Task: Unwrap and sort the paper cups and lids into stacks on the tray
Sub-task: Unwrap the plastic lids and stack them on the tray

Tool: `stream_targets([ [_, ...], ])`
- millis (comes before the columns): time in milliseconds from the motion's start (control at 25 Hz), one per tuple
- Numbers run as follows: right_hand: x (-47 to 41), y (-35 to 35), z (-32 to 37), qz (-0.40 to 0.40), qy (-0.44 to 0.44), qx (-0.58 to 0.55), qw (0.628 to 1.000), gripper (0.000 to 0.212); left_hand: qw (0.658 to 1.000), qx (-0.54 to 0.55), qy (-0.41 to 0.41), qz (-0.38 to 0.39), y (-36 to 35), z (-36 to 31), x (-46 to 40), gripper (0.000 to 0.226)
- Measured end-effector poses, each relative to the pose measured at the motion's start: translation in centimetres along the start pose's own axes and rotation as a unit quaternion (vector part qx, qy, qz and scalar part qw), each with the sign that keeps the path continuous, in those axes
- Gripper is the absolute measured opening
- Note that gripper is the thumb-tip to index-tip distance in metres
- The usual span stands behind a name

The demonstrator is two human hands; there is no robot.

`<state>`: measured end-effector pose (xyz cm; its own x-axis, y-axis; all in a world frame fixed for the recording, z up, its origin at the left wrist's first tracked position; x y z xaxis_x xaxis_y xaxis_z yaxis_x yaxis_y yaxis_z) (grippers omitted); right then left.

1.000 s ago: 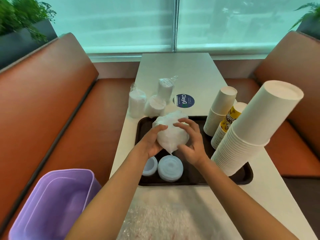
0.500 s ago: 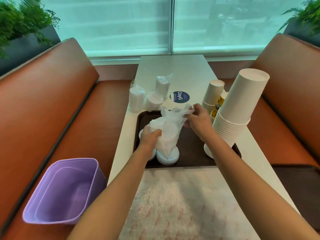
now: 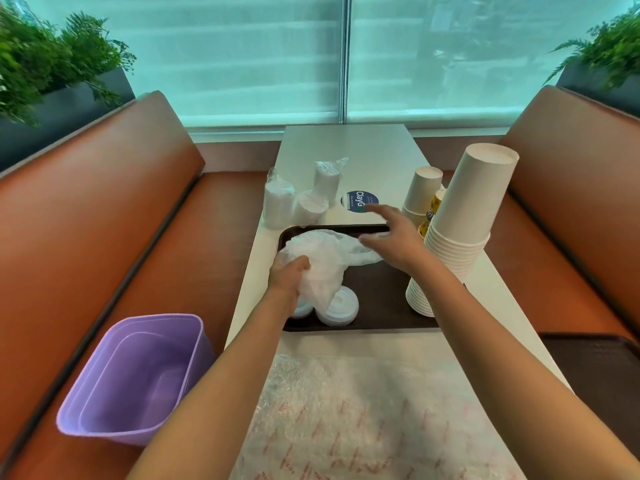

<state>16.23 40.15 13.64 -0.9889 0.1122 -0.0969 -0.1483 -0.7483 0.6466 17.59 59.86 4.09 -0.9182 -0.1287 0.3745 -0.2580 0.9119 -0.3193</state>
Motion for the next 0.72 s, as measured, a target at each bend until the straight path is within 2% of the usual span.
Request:
stream_targets([
  [40,0.1,-0.7,0.4,0.033,0.047,0.096,0.994,0.046,1.000,0.011,-0.004,0.007,-0.2,-0.2,0.2,0.037],
  [120,0.4,-1.7,0.3,0.056,0.063,0.179,0.980,0.038,0.999,0.031,-0.006,0.018,-0.3,-0.7,0.7,0.036],
  [200,0.4,-1.6,0.3,0.016,0.042,0.161,0.986,0.026,0.998,0.007,-0.011,0.053,-0.5,-1.1,1.4,0.041],
  [280,0.3,-1.3,0.1,-0.021,0.012,0.095,0.995,0.019,0.988,-0.060,-0.011,0.143,-1.2,-1.0,2.5,0.053],
  [360,-0.1,-1.3,-0.2,-0.031,0.004,0.077,0.997,0.013,0.963,-0.120,0.008,0.241,-1.7,-0.5,3.8,0.060],
  [480,-0.7,-1.9,-1.4,-0.014,-0.019,0.061,0.998,0.014,0.925,-0.170,0.051,0.336,-2.4,-0.3,6.5,0.050],
  [560,-0.4,-2.0,-2.2,-0.006,-0.052,0.059,0.997,0.020,0.923,-0.166,0.064,0.342,-2.5,-0.3,7.1,0.047],
  [640,0.3,-1.5,-2.6,-0.037,-0.076,0.037,0.996,0.007,0.946,-0.099,0.050,0.305,-2.2,-0.6,6.4,0.051],
  [720,1.5,-0.3,-2.0,-0.143,-0.029,0.003,0.989,0.034,0.975,-0.006,0.031,0.222,-1.4,-1.2,5.0,0.051],
])
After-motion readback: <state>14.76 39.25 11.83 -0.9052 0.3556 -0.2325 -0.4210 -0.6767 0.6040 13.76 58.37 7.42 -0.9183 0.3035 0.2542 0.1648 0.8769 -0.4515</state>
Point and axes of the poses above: each hand's wrist, its own x-axis away from the middle knuckle, its own y-axis out of the back of the hand, z = x × y, the point moved 6 cm from there along -x, towards the middle knuckle, and after that the axes turned 5 degrees about x, right-handed, at the moved point
